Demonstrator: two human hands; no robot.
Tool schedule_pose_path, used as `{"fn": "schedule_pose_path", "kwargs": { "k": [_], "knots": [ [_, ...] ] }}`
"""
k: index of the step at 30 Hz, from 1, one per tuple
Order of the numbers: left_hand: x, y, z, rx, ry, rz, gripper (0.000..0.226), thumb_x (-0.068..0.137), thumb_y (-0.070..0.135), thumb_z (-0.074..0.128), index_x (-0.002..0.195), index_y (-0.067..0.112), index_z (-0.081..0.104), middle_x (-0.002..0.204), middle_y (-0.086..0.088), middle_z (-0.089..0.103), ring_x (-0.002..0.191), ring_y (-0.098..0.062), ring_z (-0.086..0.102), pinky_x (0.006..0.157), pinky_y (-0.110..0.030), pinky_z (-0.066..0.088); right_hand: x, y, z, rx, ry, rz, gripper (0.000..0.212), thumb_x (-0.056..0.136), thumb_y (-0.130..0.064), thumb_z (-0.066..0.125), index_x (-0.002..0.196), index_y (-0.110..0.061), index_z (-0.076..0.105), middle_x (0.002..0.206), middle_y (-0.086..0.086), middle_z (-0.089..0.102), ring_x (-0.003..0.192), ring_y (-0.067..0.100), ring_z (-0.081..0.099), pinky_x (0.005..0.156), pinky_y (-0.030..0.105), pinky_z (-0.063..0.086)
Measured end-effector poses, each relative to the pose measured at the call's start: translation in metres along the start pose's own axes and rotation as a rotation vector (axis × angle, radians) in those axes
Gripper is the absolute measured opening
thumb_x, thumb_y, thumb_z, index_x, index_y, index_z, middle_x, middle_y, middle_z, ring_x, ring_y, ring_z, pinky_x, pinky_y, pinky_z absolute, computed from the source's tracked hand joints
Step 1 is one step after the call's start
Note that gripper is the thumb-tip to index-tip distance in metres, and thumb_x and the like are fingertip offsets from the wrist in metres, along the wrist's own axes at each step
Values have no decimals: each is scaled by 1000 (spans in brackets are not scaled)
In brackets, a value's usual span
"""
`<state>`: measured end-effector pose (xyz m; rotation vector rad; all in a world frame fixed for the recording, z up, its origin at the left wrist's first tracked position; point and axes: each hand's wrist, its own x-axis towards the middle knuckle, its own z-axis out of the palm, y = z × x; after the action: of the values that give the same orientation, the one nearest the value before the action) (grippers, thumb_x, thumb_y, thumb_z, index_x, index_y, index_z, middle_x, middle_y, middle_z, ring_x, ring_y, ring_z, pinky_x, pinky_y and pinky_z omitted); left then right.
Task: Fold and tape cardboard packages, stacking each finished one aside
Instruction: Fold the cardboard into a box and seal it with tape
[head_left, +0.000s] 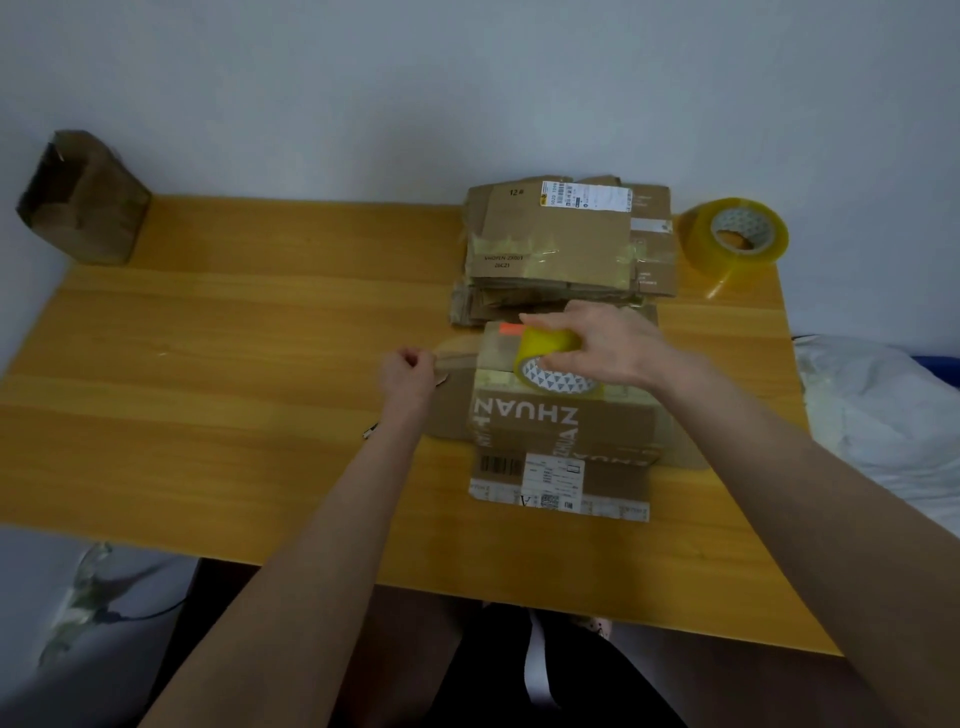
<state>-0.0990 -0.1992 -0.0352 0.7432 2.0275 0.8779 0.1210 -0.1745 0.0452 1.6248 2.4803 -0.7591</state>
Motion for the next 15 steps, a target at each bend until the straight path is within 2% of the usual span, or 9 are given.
{"fn": "schedule_pose_path", "kwargs": {
  "k": [2, 5, 9, 12, 14, 15],
  "knots": [
    [4, -6, -3, -7, 4, -18, 25, 94, 12, 51, 70, 15, 48, 84, -12, 63, 86, -26, 63, 76, -40, 51, 4, -4, 2, 21, -8, -16, 56, 90, -56, 51, 142, -49, 32, 110, -4, 47, 106, 17, 49, 91, 41, 45],
    [-2, -13, 0, -37, -38, -45, 27, 96, 10, 49, 70, 14, 45, 72, -2, 56, 80, -20, 62, 79, -39, 52, 3, -2, 10, 241, 32, 24, 58, 86, -53, 61, 137, -42, 38, 119, -3, 52, 106, 20, 53, 88, 46, 49],
    [-5, -20, 10, 1, -79, -55, 23, 99, 15, 46, 76, 13, 47, 76, -2, 61, 87, -24, 67, 85, -44, 54, -3, 0, 22, 398, 116, 62, 57, 81, -45, 70, 130, -35, 43, 125, 1, 53, 106, 23, 53, 87, 48, 50],
    [-7, -24, 22, 107, -107, -56, 16, 100, 17, 46, 94, 5, 55, 91, -11, 66, 92, -27, 65, 85, -46, 54, -5, 0, 27, 460, 143, 66, 56, 81, -42, 72, 129, -34, 46, 123, 3, 53, 106, 24, 52, 87, 46, 50],
    [-8, -24, 30, 250, -137, -24, 21, 99, 18, 46, 103, 1, 59, 99, -15, 65, 93, -29, 63, 82, -41, 53, -7, 1, 29, 503, 154, 75, 55, 80, -43, 73, 127, -35, 47, 122, 4, 53, 105, 24, 52, 85, 44, 51],
    [-7, -24, 33, 324, -160, -3, 23, 99, 19, 47, 100, 1, 60, 96, -15, 63, 90, -29, 61, 76, -39, 51, -7, 1, 31, 507, 158, 80, 55, 79, -43, 73, 127, -36, 47, 122, 5, 53, 105, 24, 52, 85, 43, 51]
  ]
}}
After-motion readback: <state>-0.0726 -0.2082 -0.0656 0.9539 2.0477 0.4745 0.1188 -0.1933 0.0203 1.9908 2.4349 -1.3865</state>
